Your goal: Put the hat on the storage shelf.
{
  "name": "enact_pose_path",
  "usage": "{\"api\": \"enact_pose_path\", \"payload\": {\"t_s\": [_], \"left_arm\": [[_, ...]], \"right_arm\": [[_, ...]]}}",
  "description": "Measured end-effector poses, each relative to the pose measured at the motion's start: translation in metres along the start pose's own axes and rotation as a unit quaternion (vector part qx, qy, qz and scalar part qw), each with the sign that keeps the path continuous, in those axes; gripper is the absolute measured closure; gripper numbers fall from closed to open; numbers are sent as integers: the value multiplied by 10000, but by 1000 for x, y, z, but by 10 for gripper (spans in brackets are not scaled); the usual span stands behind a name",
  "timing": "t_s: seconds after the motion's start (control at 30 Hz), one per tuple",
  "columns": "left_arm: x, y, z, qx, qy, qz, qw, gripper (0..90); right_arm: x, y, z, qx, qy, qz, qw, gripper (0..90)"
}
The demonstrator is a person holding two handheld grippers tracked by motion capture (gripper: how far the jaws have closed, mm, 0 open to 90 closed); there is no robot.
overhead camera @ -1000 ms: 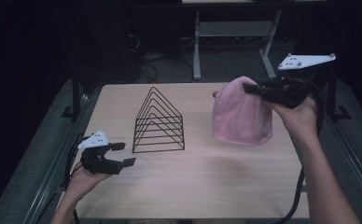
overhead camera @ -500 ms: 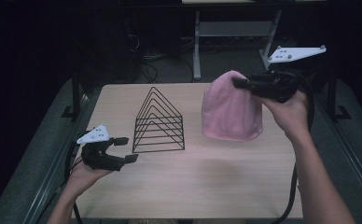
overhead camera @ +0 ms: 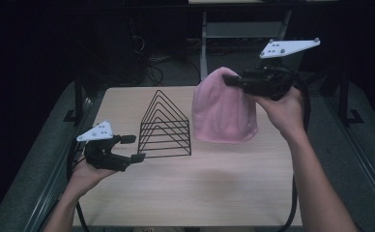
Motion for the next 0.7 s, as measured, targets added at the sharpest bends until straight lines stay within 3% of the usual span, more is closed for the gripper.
{"api": "enact_pose_path", "payload": {"t_s": [0.23, 0.47, 0.7], "left_arm": [[1, 8, 8, -55, 107, -122, 9999, 237], [-3, 16, 18, 24, 20, -217, 9998, 237], [-6, 28, 31, 6, 80, -347, 9994, 238]], "right_arm": [[-8, 14, 3, 24, -27, 128, 9999, 754], [-16, 25, 7, 47, -23, 271, 9996, 754], [-24, 37, 13, 94, -78, 396, 9991, 754]]}}
Point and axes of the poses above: each handheld gripper's, and its own axes: y roughly forward along the jaws, z roughly out of its top, x roughly to its right, the point moved 8 cm from there along y, roughly forward along the jaws, and after that the axes turned 9 degrees about x, right-handed, at the moved point
